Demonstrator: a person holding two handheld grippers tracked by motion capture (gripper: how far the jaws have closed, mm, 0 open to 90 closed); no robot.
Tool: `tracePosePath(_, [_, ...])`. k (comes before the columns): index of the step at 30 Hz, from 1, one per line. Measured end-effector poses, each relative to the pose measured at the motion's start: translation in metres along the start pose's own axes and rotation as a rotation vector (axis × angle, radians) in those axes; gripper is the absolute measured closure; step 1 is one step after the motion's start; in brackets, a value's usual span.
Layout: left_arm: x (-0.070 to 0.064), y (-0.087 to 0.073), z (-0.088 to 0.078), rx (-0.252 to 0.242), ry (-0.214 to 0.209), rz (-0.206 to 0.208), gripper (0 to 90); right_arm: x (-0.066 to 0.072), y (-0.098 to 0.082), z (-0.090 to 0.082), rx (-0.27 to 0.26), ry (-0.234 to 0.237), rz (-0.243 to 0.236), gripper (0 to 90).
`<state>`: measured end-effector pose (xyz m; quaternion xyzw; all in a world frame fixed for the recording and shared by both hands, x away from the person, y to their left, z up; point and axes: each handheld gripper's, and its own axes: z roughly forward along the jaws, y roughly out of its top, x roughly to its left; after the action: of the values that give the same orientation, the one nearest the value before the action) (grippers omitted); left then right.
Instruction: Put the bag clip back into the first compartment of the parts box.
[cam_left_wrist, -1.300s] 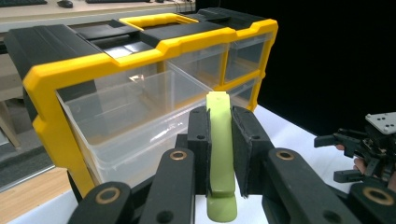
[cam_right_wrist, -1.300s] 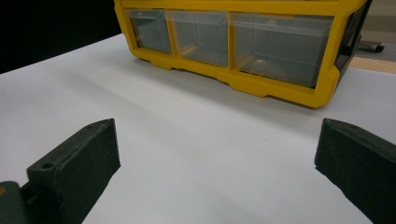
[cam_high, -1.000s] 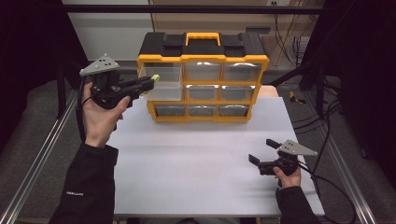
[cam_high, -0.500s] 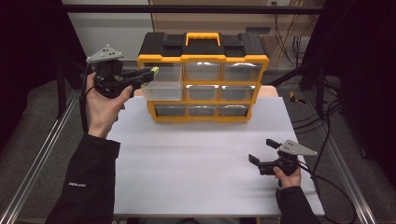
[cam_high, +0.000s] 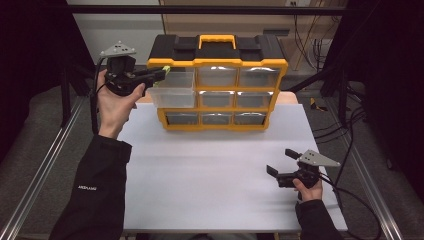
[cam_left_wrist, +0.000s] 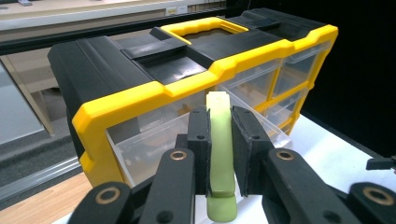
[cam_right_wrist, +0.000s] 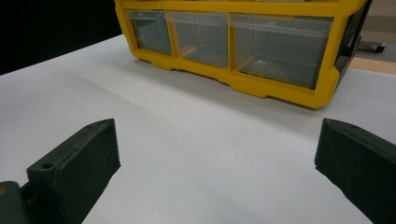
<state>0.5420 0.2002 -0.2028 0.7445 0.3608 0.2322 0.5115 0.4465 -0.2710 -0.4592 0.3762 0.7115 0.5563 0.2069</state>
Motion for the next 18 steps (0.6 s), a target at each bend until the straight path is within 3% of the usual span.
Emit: tracePosePath(18, [0.008,-0.003,0.028,0.033,0.039,0.036,77.7,0.000,0.000,0.000,0.002,0.001,0.000,0.4])
